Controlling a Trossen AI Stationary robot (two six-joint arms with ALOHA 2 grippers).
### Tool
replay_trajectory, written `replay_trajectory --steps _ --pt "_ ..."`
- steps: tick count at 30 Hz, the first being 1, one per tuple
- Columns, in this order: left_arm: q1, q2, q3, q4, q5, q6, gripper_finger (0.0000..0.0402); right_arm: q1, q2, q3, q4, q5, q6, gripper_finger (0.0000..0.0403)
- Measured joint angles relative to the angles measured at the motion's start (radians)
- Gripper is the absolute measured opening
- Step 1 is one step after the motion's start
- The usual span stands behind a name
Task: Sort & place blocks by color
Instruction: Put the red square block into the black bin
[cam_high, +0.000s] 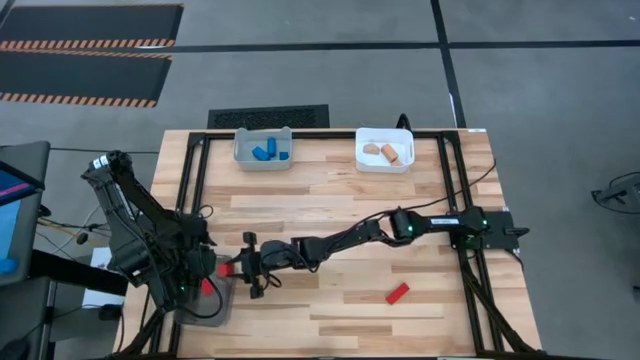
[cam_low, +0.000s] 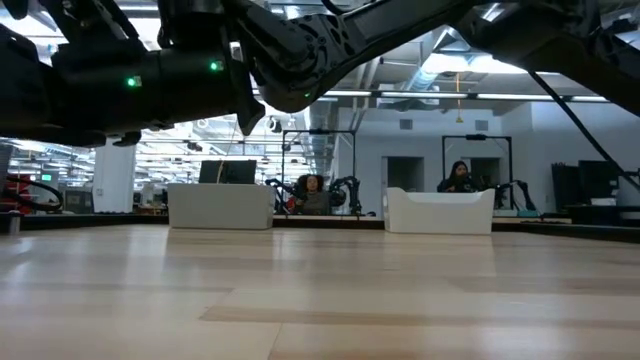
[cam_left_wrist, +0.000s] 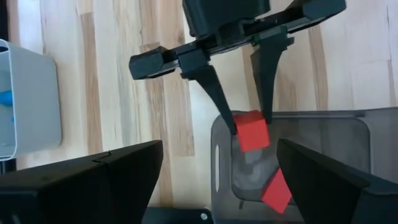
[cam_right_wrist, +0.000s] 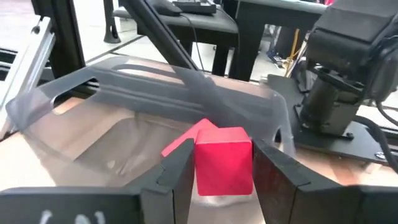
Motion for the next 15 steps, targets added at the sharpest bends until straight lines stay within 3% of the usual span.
replay_trajectory --steps 15 --pt "0.000 0.000 0.000 -0.001 -0.014 -0.008 0.0304 0.000 0.000 0.000 -0.030 0.000 -0.025 0.0173"
